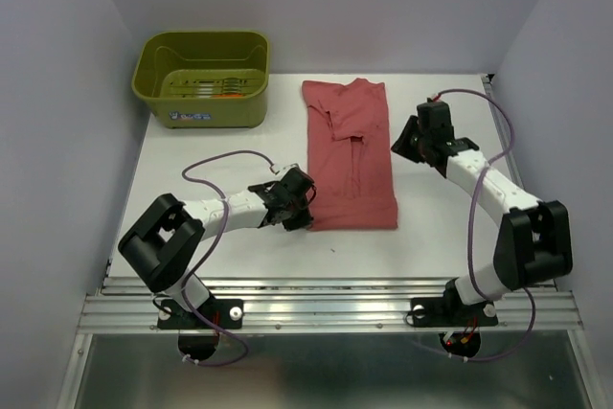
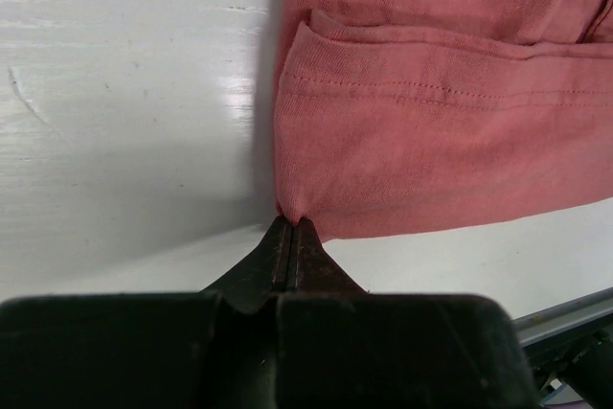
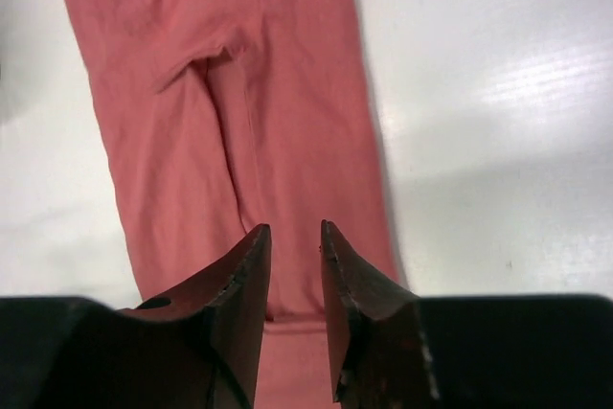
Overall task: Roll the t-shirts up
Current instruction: Roll the T-shirt to the center of the board.
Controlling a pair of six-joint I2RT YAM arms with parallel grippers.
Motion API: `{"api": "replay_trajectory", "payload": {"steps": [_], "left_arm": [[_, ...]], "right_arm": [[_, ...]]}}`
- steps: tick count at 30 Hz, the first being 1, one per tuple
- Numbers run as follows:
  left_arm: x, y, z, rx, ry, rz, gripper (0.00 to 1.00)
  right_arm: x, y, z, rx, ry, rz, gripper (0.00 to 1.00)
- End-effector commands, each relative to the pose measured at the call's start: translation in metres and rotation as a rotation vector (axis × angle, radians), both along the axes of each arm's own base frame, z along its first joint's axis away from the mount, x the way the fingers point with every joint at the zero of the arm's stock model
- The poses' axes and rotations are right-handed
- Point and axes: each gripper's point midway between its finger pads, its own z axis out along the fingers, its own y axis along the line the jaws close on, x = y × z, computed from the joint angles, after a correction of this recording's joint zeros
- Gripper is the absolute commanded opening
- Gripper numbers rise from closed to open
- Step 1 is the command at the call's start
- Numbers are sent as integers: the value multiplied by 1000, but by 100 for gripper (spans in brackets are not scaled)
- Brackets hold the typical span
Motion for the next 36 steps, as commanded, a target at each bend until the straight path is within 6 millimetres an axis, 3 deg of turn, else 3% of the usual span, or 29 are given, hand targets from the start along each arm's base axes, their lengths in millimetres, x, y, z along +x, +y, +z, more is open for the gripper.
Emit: {"api": "replay_trajectory", "payload": {"steps": [1,8,15,26,36], "left_arm": [[-4,12,6,7,-24,-1,0],[-7,14,12,-17,-54,-33,0],[-7,19,6,-4,-47,-35,0],[-9,20,3,-3,-44,-33,0],[-10,21,0,2,-40,-35,0]], "right_arm": [[-58,-3,-18,31,71,49,34],[-150,-3,-41,102,176,126,40],[-201,7,-70,208,259,125,42],[-203,27,-101,262,282,161,45],[-187,32,-108,280,258,142,41]]}}
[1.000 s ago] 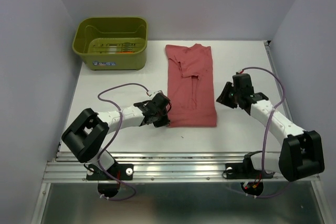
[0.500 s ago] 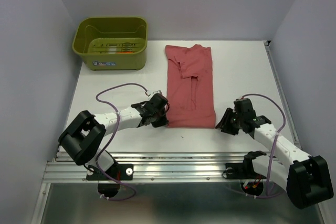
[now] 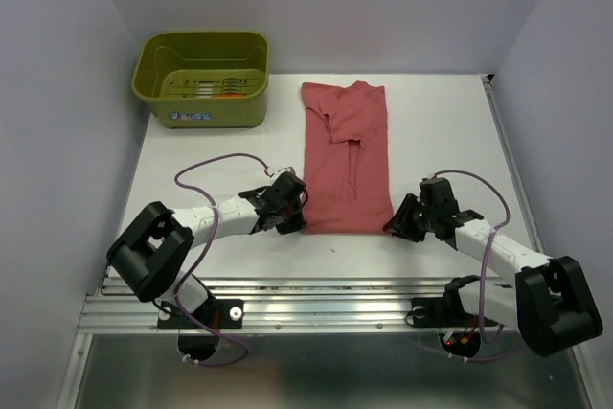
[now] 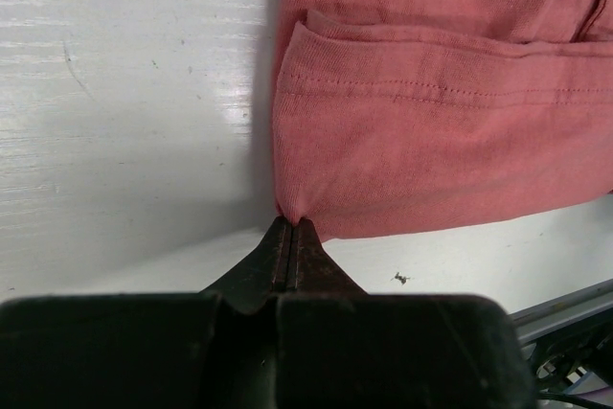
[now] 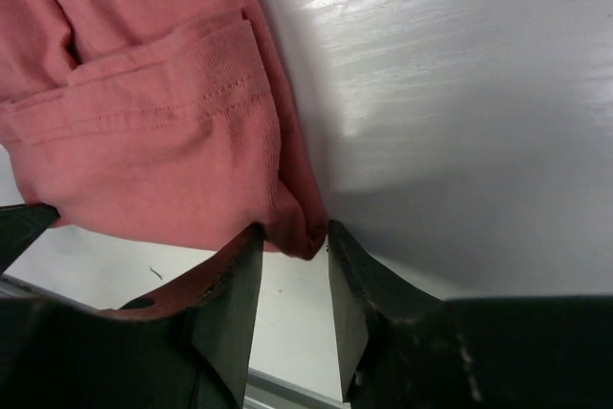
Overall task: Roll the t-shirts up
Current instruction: Roll the T-shirt to the center of the board.
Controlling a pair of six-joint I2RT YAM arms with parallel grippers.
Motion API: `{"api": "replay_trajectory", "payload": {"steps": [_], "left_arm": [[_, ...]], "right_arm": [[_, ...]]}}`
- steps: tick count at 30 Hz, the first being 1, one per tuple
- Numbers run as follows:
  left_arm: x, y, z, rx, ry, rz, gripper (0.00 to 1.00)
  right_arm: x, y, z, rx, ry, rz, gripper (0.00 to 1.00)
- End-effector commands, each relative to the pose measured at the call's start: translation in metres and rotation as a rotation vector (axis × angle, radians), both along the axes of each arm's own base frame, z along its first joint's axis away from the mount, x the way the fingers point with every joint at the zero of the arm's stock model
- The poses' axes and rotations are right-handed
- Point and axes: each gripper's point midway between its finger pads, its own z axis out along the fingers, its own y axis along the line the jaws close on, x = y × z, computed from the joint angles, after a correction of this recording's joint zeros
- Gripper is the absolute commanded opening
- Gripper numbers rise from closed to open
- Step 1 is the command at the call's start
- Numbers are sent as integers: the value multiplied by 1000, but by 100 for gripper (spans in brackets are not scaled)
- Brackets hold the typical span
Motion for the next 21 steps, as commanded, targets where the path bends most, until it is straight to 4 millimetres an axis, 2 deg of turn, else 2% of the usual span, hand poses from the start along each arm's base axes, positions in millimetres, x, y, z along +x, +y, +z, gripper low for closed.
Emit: {"api": "replay_trajectory", "payload": {"steps": [1,6,8,10,17,21], "left_arm": [[-1,4,-1,8,-10,-9,0],[0,3,1,3,-14,-9,0],[0,3,2,2,-14,-8,0],[-2,5,1,6,-10,-8,0],[-16,9,3,-19,22,-3,0],[-21,12,7,-29,40,21,0]], "right_arm": [[12,6,-2,23,-35,-6,39],[9,7,-1,20,-35,1,21],[6,5,2,11,-35,2,8],[2,3,2,4,-24,2,3],[-16,-4,6,-6,9,-18,1],[-19,-5,16,13,-4,-45,1]]}}
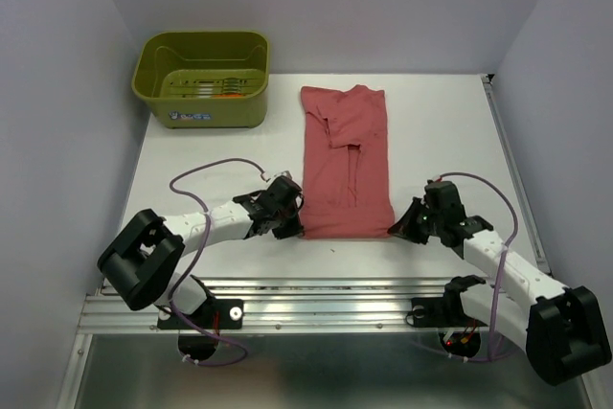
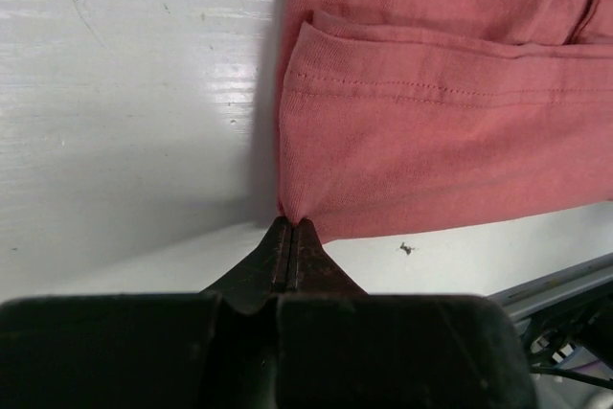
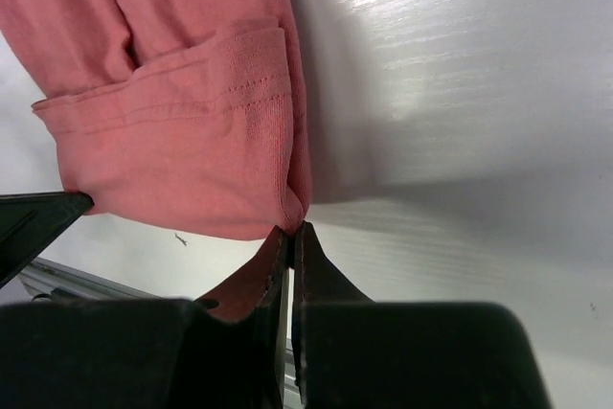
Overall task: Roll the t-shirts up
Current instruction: Roll the T-shirt to the center of the board.
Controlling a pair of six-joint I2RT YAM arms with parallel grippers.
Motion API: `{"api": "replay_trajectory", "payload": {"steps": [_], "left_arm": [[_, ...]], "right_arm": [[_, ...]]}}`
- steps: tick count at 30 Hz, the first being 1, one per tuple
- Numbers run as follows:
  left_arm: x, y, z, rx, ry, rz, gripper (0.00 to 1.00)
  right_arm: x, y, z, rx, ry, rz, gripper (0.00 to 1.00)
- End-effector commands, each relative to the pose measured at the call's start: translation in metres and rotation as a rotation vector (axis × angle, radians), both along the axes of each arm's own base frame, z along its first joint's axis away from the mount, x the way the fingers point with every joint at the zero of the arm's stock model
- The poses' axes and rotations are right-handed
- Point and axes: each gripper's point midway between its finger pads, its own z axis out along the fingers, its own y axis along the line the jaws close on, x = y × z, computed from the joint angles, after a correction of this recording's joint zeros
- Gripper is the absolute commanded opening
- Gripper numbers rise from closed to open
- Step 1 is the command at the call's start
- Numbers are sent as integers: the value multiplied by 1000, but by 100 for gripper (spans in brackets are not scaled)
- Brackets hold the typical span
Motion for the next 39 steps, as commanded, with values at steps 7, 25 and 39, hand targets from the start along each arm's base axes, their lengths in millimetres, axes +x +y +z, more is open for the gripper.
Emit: {"api": "replay_trajectory", "payload": {"steps": [7,25,39], "left_arm": [[-3,1,21,-18,23,37,0],[23,-17,49,-76,-9,86,0],[66,-27,65,-78,-64,101,0]], "right_arm": [[-4,-11,15,-53,15,-44,1],[26,-11,35,-98,-30,-54,1],[53,-10,43,-138,-50,-65,3]]}}
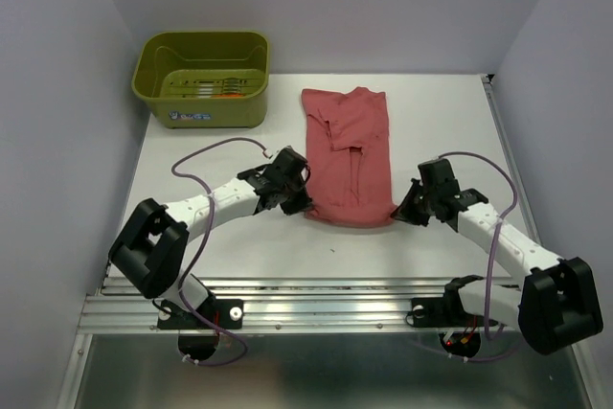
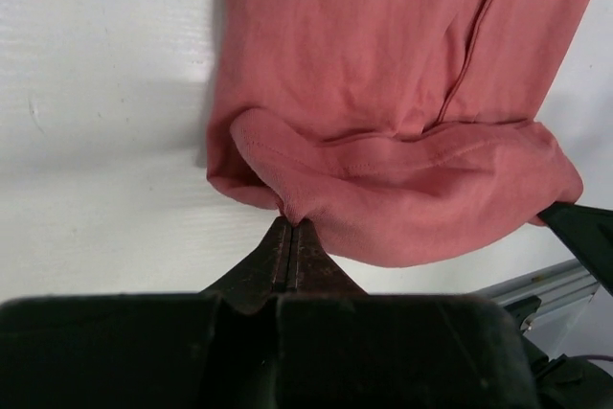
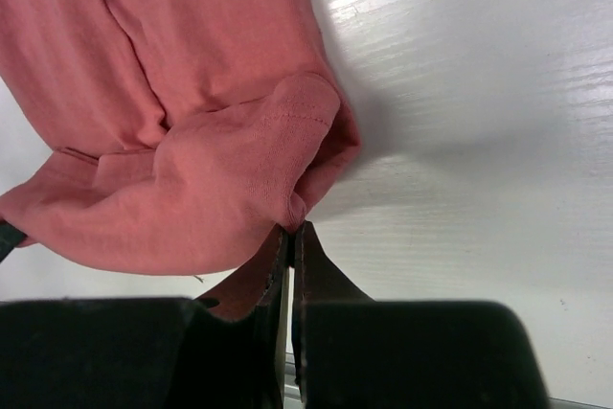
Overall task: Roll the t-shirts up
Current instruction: Roll the T-shirt to the center of the board.
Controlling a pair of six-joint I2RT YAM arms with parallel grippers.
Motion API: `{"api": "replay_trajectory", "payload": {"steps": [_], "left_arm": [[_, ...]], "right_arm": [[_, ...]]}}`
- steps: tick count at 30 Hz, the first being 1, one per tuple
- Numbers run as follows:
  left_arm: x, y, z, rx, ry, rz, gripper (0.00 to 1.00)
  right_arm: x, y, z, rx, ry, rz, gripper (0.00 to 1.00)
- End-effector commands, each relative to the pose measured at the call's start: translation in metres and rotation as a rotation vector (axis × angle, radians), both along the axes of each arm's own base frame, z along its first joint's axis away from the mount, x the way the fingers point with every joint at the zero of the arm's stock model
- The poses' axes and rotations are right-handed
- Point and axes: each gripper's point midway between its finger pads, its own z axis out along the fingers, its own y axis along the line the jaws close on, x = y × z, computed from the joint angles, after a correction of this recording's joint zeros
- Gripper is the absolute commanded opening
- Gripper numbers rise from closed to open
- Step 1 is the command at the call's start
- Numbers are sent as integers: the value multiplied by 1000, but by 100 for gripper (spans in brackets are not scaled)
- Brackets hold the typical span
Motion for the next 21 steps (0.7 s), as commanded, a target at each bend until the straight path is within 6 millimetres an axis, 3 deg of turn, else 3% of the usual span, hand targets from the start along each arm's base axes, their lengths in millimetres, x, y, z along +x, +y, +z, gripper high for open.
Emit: {"api": "replay_trajectory", "payload": {"steps": [1,9,21], "left_arm": [[26,-5,15,-3,-59,7,0],[52,-5,10,14,-63,23,0],[70,2,-3,21,-66,40,0]], "right_arm": [[24,2,17,-20,-76,5,3],[45,6,14,-34,-83,9,6],[77,14,8,-46,-90,7,11]]}}
